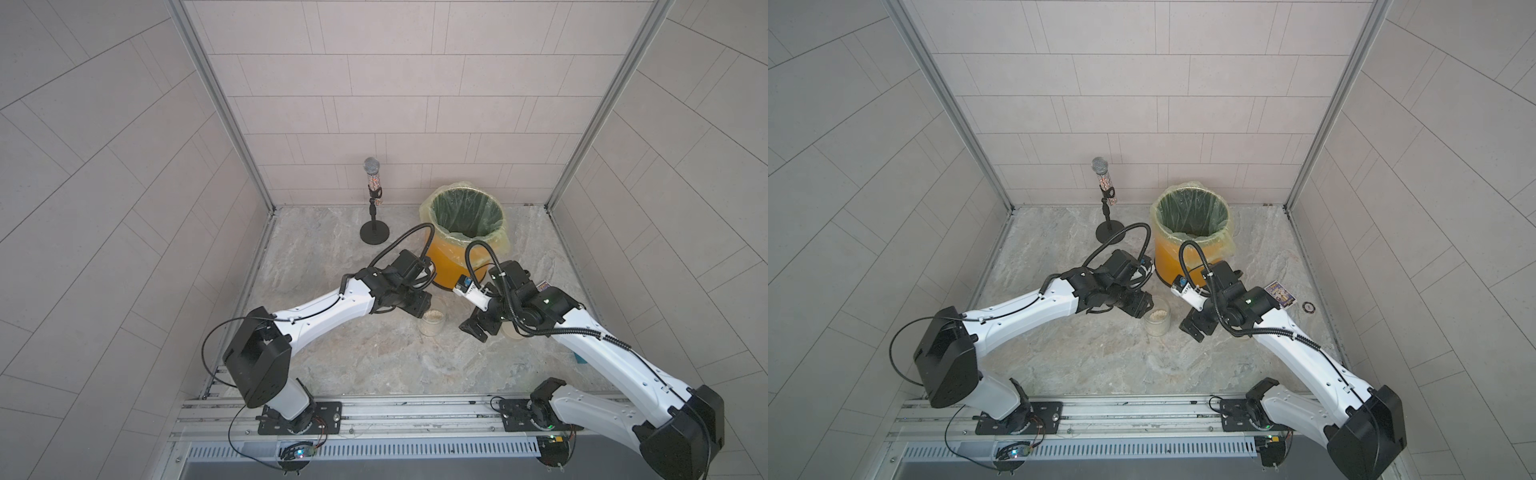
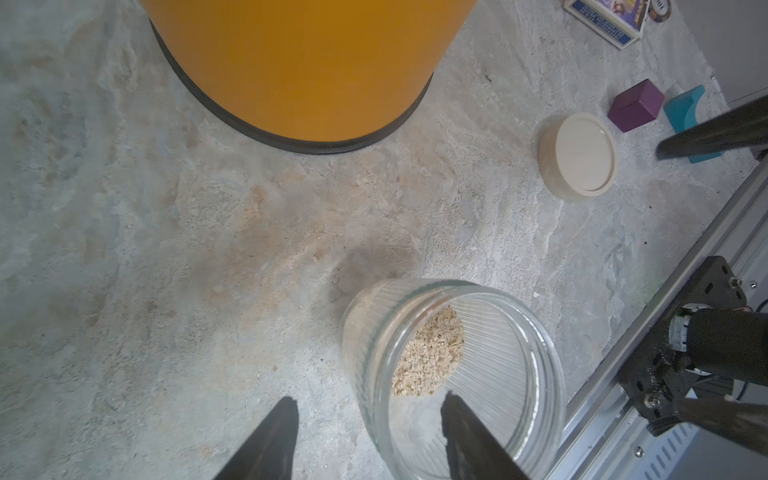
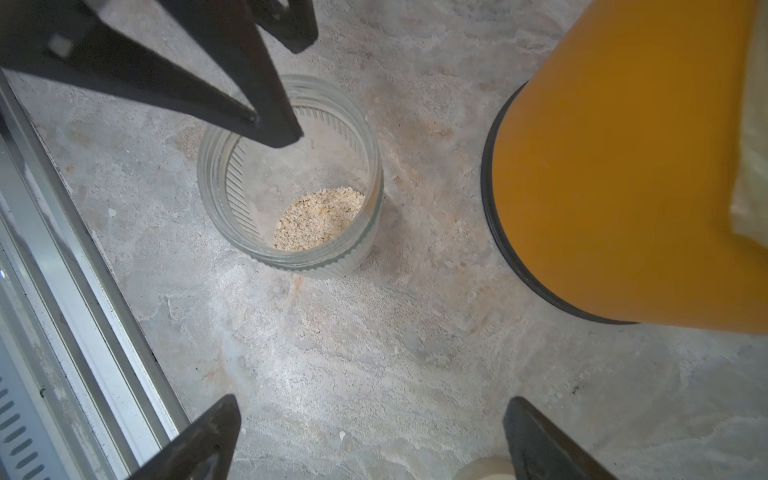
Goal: Empty expired oatmeal from jars
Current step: Pick up the jar from the center of the board.
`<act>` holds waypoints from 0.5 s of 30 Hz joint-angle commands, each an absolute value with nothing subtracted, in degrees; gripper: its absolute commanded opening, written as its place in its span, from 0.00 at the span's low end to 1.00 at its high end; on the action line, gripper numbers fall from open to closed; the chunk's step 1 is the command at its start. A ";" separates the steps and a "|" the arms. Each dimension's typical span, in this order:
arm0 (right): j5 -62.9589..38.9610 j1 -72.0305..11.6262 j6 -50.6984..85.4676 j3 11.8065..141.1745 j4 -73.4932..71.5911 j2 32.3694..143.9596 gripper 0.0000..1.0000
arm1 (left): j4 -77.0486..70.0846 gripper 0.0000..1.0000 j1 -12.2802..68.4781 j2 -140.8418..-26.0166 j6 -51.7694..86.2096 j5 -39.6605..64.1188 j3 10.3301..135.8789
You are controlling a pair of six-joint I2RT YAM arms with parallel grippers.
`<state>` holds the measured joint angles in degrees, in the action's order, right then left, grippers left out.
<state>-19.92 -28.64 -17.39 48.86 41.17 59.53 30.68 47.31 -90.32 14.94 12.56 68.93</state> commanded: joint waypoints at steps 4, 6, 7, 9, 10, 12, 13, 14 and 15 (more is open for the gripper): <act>-22.82 -28.56 -19.01 46.40 35.32 56.29 1.00 | 34.62 0.59 47.02 -93.81 13.03 13.47 72.27; -24.40 -28.56 -19.94 46.33 35.76 57.21 1.00 | 35.01 0.56 47.02 -94.92 13.02 13.40 73.24; -25.67 -28.56 -20.81 46.09 35.55 57.76 1.00 | 35.30 0.54 47.03 -95.52 12.93 13.34 73.72; -26.37 -28.55 -21.04 44.98 33.56 58.88 1.00 | 35.82 0.51 47.07 -96.44 12.83 13.09 74.59; -26.81 -28.55 -21.22 44.68 32.74 59.58 1.00 | 36.22 0.49 47.08 -96.94 12.73 13.10 75.20; -27.72 -28.57 -22.47 44.48 31.82 61.04 1.00 | 36.73 0.40 47.02 -97.66 12.57 12.83 76.13; -28.28 -28.57 -23.42 44.39 31.51 61.70 1.00 | 36.95 0.35 47.08 -97.92 12.61 12.98 76.48; -28.75 -28.56 -24.03 44.32 31.23 62.08 1.00 | 37.00 0.30 47.02 -98.11 12.68 12.99 76.67; -29.27 -28.56 -24.48 44.22 30.75 62.29 1.00 | 37.21 0.29 47.05 -98.41 12.75 13.05 76.90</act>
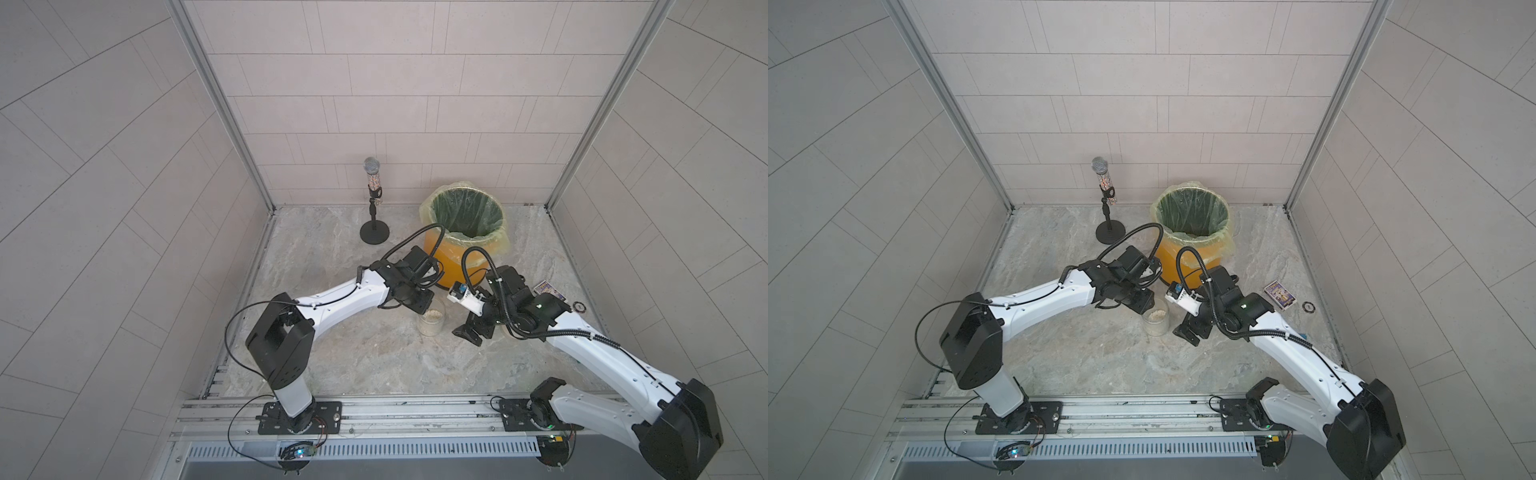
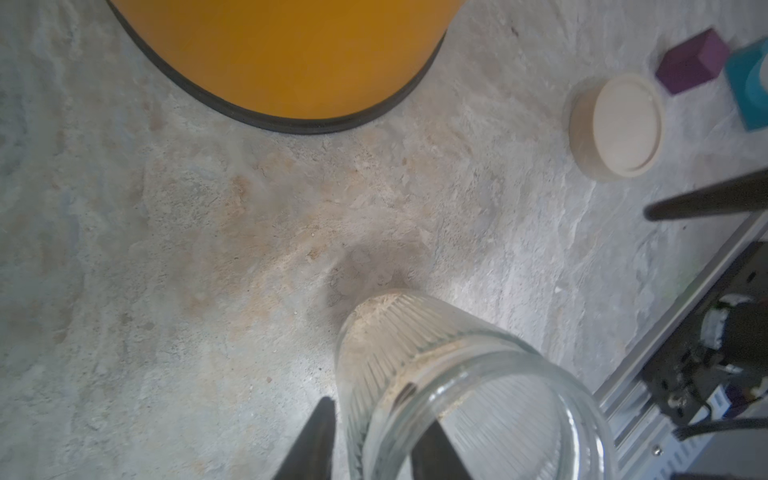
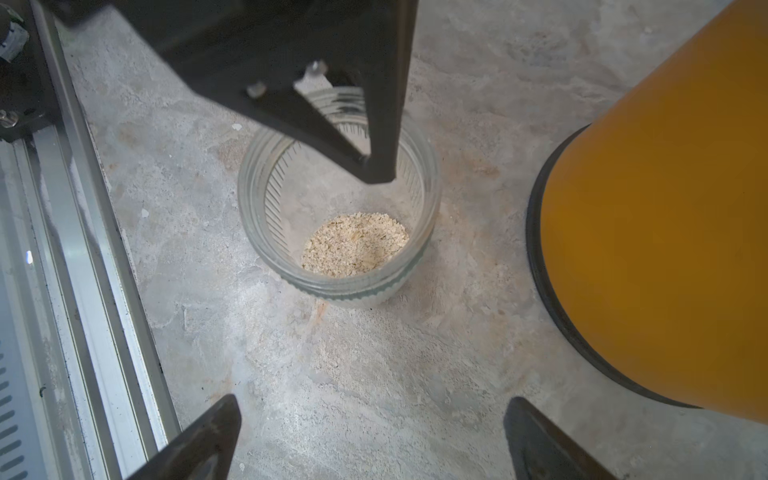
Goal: Empty expired oatmeal from jars
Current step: Pick up the jar from the center of the board.
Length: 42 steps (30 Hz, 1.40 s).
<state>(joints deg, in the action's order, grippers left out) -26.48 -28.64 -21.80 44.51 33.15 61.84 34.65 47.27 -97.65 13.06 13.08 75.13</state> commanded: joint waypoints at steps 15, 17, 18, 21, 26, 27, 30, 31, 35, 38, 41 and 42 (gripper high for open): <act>-28.13 -29.25 -29.60 40.78 22.38 64.78 1.00 | 35.01 0.00 46.93 -97.54 13.17 14.27 75.99; -28.60 -29.35 -31.29 40.48 21.62 65.62 0.99 | 34.56 0.00 46.67 -97.14 13.37 15.95 76.53; -28.56 -29.29 -31.30 40.43 20.72 65.83 1.00 | 34.54 0.00 46.66 -96.99 13.56 16.45 76.94; -29.16 -29.40 -33.16 40.78 18.64 65.91 1.00 | 33.66 0.00 46.34 -96.45 14.08 19.02 77.64; -29.54 -29.66 -33.31 42.59 18.11 66.83 1.00 | 28.85 0.00 45.97 -93.47 16.01 22.92 76.24; -29.43 -29.69 -32.64 42.99 18.11 67.29 1.00 | 27.81 0.00 45.90 -92.86 16.57 22.87 75.94; -30.30 -29.68 -32.26 44.12 18.98 68.09 0.99 | 24.50 0.00 45.07 -91.15 18.11 24.43 74.65; -30.43 -29.64 -32.26 43.87 18.58 67.98 1.00 | 22.71 0.00 44.77 -90.29 18.91 25.30 73.85; -29.97 -29.66 -32.26 42.85 15.69 66.60 1.00 | 16.58 0.00 43.79 -87.98 21.32 26.98 70.29; -29.71 -29.66 -32.46 42.80 14.92 65.59 0.94 | 14.34 0.00 43.29 -86.99 21.82 27.51 68.68; -29.39 -29.70 -32.96 43.06 14.95 65.30 0.86 | 11.22 0.00 42.64 -86.24 23.53 28.82 67.53; -29.35 -29.66 -32.87 43.11 14.94 65.15 0.85 | 11.08 0.00 42.57 -86.25 23.68 28.86 67.59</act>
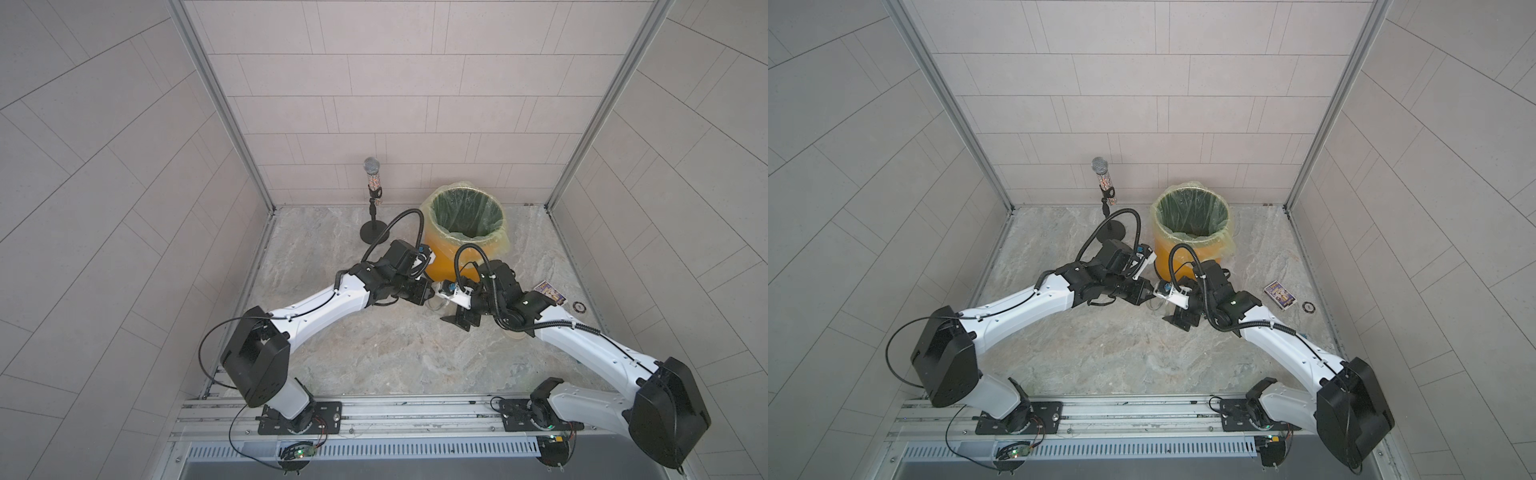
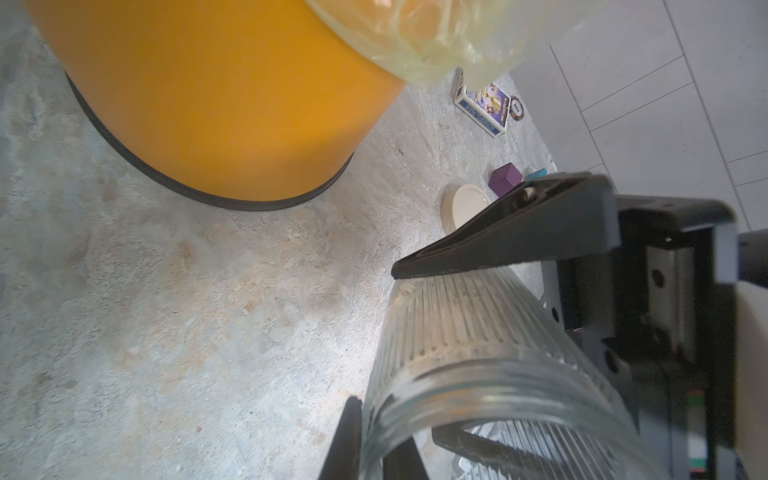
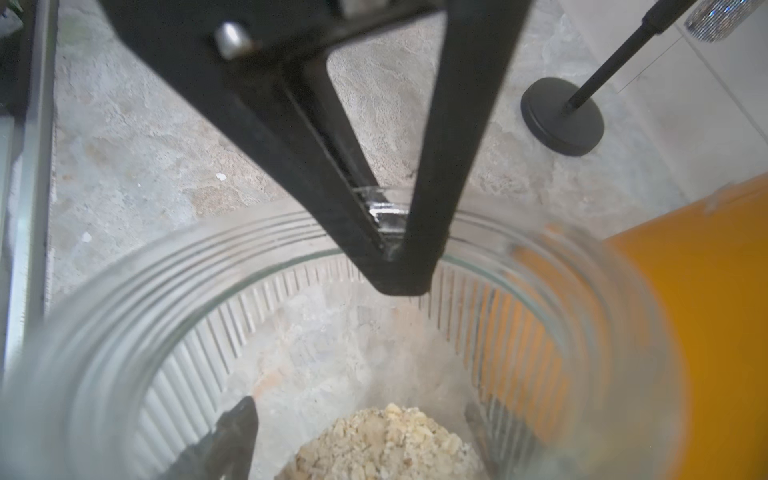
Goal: Empty expired oatmeal from jars
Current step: Pick up the jar from the center of the board.
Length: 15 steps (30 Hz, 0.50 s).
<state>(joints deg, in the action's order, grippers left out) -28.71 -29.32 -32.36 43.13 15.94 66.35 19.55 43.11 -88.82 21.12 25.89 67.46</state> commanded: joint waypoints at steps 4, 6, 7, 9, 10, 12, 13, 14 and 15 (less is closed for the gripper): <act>-29.09 -29.62 -33.21 42.57 14.33 63.80 0.85 | 10.11 0.00 42.20 -86.22 24.07 29.86 67.16; -28.55 -29.60 -33.57 42.47 14.31 63.05 0.87 | 9.04 0.00 41.95 -85.94 24.40 30.51 66.58; -28.32 -29.48 -33.59 42.41 14.30 62.81 0.89 | 8.58 0.00 41.84 -85.76 24.56 30.54 66.23; -28.75 -29.28 -33.73 42.51 14.86 62.41 0.90 | 7.60 0.00 41.58 -85.53 24.71 31.05 65.62; -29.16 -29.30 -34.05 42.74 15.54 62.25 0.90 | 7.39 0.00 41.57 -85.45 24.71 31.22 65.56; -29.26 -29.32 -33.51 43.23 16.14 61.97 0.90 | 7.55 0.00 41.45 -85.42 24.50 31.01 65.23; -29.18 -29.34 -33.52 43.43 16.38 61.83 0.90 | 7.75 0.00 41.30 -85.41 24.41 31.05 65.13; -29.17 -29.26 -33.57 43.63 16.65 61.81 0.89 | 7.61 0.00 41.20 -85.26 24.35 31.27 64.90; -29.28 -29.25 -33.77 43.75 17.16 61.88 0.88 | 7.28 0.00 40.93 -85.17 24.59 31.37 64.71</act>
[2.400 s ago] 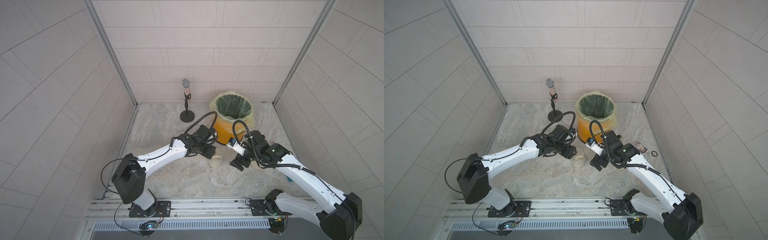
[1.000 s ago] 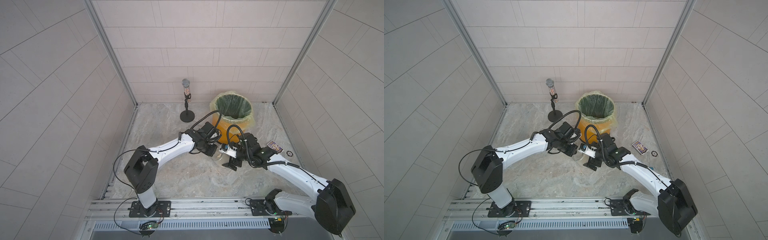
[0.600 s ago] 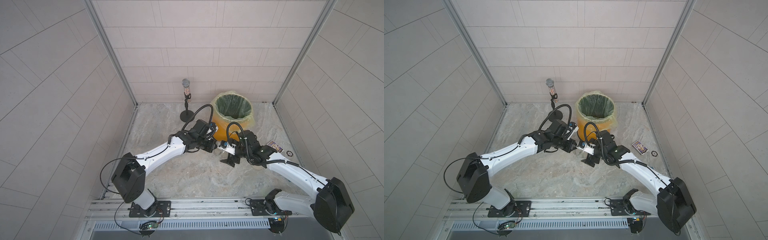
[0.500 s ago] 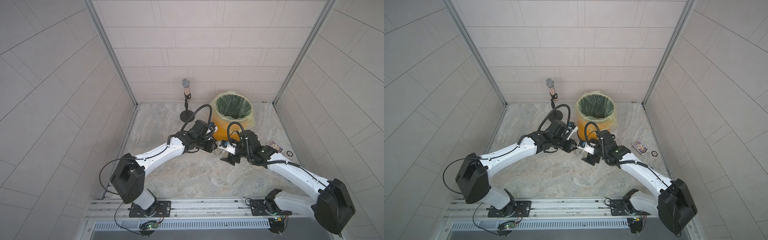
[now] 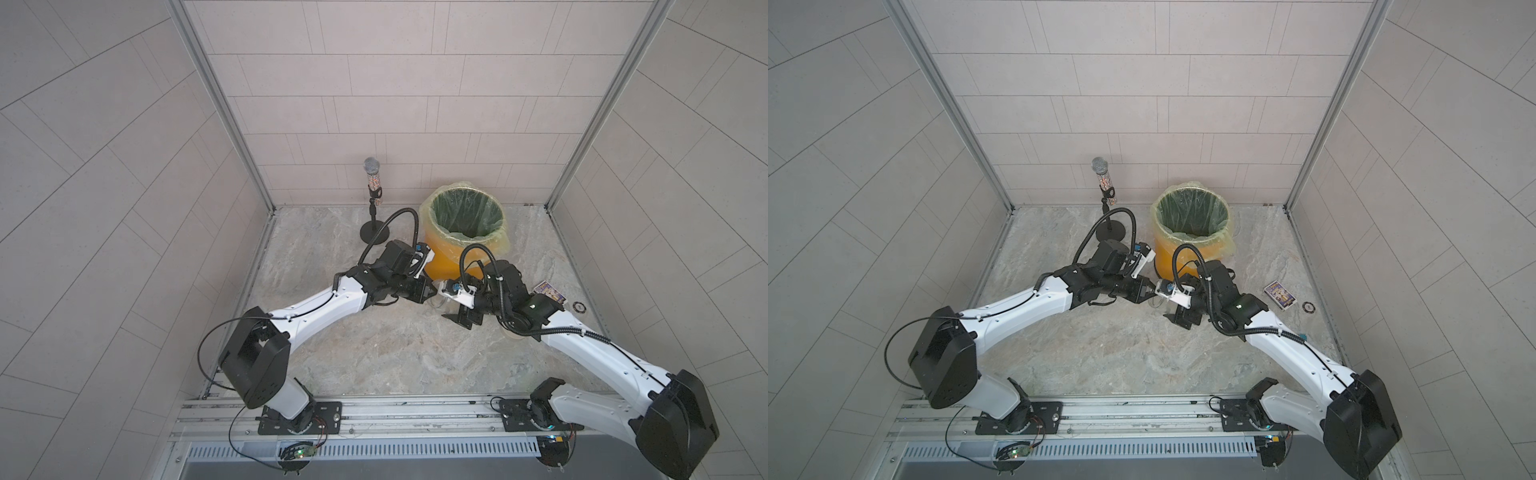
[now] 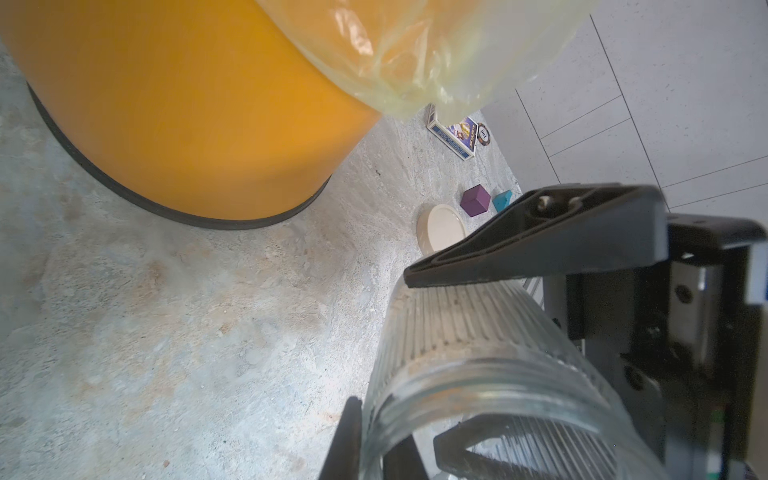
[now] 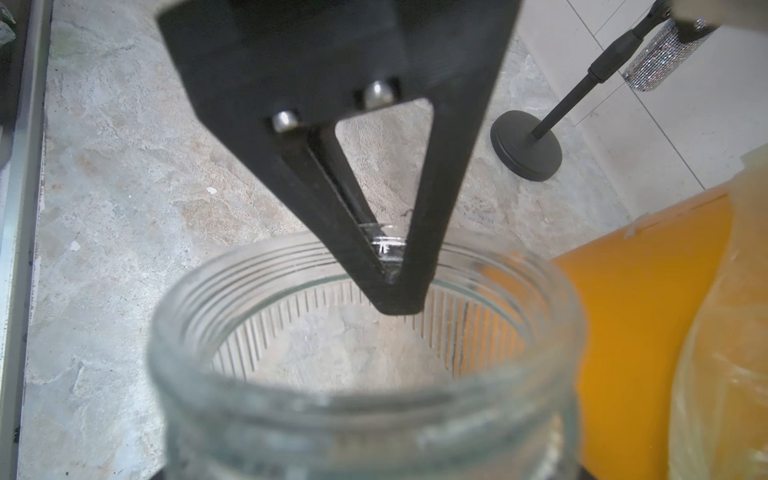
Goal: Empty expired oatmeal from jars
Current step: Pick up the jar from the center of the board.
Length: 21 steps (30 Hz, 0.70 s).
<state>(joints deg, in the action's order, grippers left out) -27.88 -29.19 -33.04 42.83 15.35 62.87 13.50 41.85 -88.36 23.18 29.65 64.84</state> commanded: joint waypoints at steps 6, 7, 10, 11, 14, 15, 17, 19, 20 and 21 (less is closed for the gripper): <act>-29.40 -28.82 -35.32 42.75 18.62 60.92 0.87 | 7.07 0.00 39.86 -84.07 24.87 31.88 64.62; -29.44 -28.74 -35.33 42.73 18.72 60.87 0.86 | 7.20 0.00 39.82 -84.01 24.88 31.90 64.64; -29.91 -28.74 -35.34 42.77 18.87 60.97 0.79 | 6.90 0.00 39.64 -83.98 25.10 32.11 64.44; -30.32 -28.63 -35.33 43.01 19.23 61.16 0.76 | 6.64 0.00 39.65 -84.10 25.33 32.30 64.39; -31.44 -28.65 -35.42 43.91 20.66 61.83 0.65 | 5.91 0.00 39.70 -84.36 25.90 32.45 64.12; -31.59 -28.70 -35.58 44.24 20.99 61.96 0.58 | 5.48 0.00 39.69 -84.37 26.01 32.43 63.97; -31.19 -28.65 -36.01 44.30 21.36 62.05 0.43 | 5.17 0.00 39.66 -84.20 26.26 32.44 64.04; -29.81 -28.65 -36.13 44.30 21.42 62.20 0.17 | 5.07 0.00 39.59 -84.13 26.45 32.61 64.24; -29.14 -28.62 -36.25 44.37 21.65 62.30 0.04 | 5.03 0.00 39.62 -84.11 26.52 32.65 64.44; -28.80 -28.65 -36.38 44.61 22.02 62.42 0.00 | 4.93 0.00 39.56 -84.13 26.63 32.84 64.59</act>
<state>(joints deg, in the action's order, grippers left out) -28.84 -28.71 -35.33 43.62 17.85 62.13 12.36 40.62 -87.05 24.88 31.90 63.18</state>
